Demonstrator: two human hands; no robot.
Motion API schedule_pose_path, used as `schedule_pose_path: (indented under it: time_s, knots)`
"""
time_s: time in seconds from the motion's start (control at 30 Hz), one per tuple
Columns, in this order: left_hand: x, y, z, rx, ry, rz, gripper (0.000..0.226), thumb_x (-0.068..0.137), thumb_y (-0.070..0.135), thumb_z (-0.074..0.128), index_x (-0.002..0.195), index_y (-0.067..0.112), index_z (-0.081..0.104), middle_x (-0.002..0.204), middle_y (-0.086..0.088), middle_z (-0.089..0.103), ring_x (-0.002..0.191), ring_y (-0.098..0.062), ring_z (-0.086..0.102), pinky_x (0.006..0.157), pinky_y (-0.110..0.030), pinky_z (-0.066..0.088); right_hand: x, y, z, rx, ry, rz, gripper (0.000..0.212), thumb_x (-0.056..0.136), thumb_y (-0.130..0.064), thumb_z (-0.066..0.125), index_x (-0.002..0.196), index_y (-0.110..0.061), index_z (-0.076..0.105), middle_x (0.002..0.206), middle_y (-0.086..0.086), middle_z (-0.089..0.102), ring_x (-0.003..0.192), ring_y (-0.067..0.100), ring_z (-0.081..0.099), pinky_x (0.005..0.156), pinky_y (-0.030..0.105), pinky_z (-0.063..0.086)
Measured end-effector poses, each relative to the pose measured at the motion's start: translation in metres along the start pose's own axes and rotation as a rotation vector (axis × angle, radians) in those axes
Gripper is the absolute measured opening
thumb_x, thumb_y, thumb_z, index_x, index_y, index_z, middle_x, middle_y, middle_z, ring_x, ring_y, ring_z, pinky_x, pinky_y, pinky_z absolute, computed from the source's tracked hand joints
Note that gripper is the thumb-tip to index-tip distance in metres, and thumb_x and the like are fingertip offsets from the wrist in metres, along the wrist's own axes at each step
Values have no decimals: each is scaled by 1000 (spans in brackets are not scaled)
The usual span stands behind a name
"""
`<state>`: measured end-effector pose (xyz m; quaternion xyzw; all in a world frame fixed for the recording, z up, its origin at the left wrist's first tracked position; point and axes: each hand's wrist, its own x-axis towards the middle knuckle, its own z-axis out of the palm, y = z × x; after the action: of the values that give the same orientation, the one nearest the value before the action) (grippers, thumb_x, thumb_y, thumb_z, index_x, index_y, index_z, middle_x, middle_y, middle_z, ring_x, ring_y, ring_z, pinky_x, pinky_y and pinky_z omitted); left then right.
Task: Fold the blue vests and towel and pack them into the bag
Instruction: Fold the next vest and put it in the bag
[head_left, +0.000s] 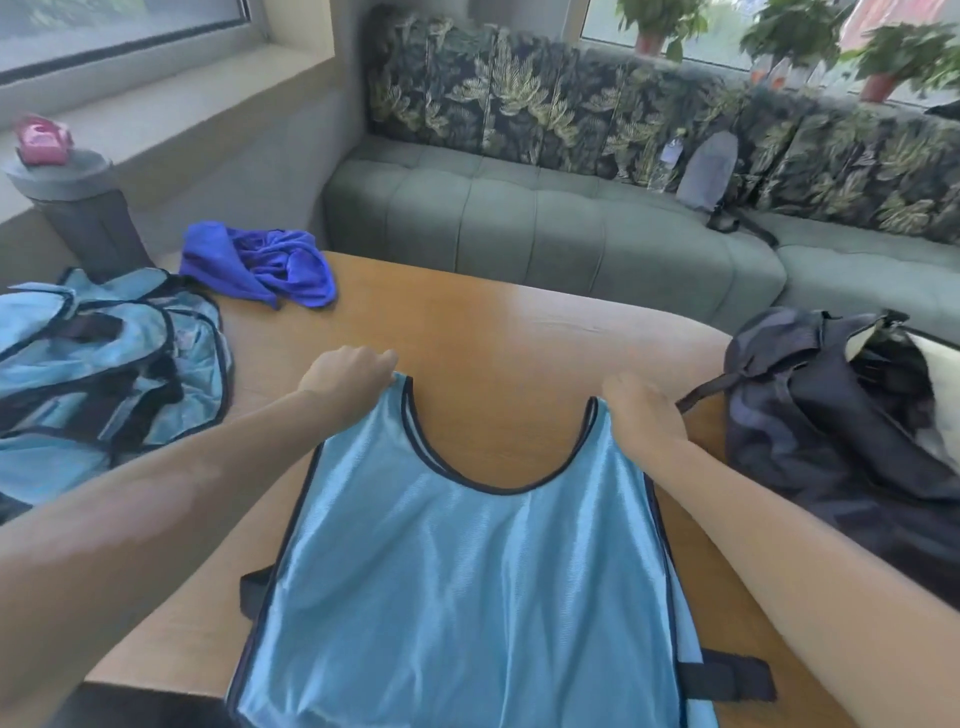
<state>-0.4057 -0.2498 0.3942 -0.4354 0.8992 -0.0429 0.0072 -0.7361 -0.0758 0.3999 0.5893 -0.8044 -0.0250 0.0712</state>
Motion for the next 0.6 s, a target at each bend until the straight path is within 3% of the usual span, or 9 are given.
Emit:
schedule_pose_path:
  time_s: [0.1, 0.2, 0.27, 0.33, 0.4, 0.47, 0.53, 0.6]
  knots:
    - [-10, 4, 12, -79, 125, 26, 22, 99, 13, 60, 92, 14, 39, 82, -3, 43, 64, -27, 43, 55, -38, 36, -2, -7, 12, 25, 67, -12, 28, 81, 15, 47, 90, -12, 43, 101, 12, 49, 94, 34, 50, 65, 37, 32]
    - [-23, 4, 16, -247, 308, 77, 21, 94, 16, 66, 99, 8, 48, 102, -11, 45, 85, -29, 47, 61, -39, 46, -11, -10, 17, 32, 163, 11, 35, 75, 16, 52, 98, -10, 51, 101, 8, 49, 93, 31, 47, 59, 37, 34]
    - [-32, 3, 21, -270, 362, 135, 17, 90, 6, 68, 91, 8, 51, 97, -11, 47, 83, -27, 44, 64, -43, 50, -20, -13, 14, 126, 183, 64, 33, 77, 18, 50, 98, -7, 54, 101, 10, 50, 92, 32, 47, 61, 37, 34]
    - [-43, 4, 30, -264, 321, 184, 26, 84, -8, 67, 81, 11, 49, 84, -7, 46, 71, -22, 37, 61, -47, 48, -33, -18, 11, 172, 126, 121, 25, 83, 14, 48, 97, -4, 58, 100, 11, 53, 94, 34, 51, 67, 39, 38]
    - [-53, 6, 37, -259, 221, 191, 22, 86, -12, 60, 85, 9, 56, 90, -6, 50, 75, -22, 43, 67, -48, 51, -44, -24, 10, 141, 51, 143, 20, 87, 8, 46, 94, -6, 59, 98, 9, 54, 101, 34, 53, 74, 39, 39]
    - [-61, 9, 45, -262, 165, 223, 25, 93, -7, 54, 112, 3, 66, 121, -11, 56, 108, -30, 54, 90, -45, 53, -54, -32, 9, 164, -18, 195, 20, 91, 3, 44, 97, -10, 58, 104, 6, 52, 109, 31, 51, 74, 35, 37]
    - [-61, 16, 49, -237, 45, 219, 37, 101, 3, 46, 136, 3, 58, 151, -12, 42, 139, -34, 38, 110, -44, 41, -59, -42, 9, 185, -70, 214, 23, 96, -4, 44, 114, -10, 58, 120, 5, 53, 120, 28, 46, 80, 33, 40]
    - [-56, 26, 49, -143, -50, 219, 38, 104, 12, 39, 136, 6, 59, 159, -14, 31, 147, -35, 25, 118, -44, 29, -63, -51, 16, 236, -75, 193, 32, 102, -9, 40, 132, -9, 51, 138, 5, 48, 133, 28, 39, 94, 33, 40]
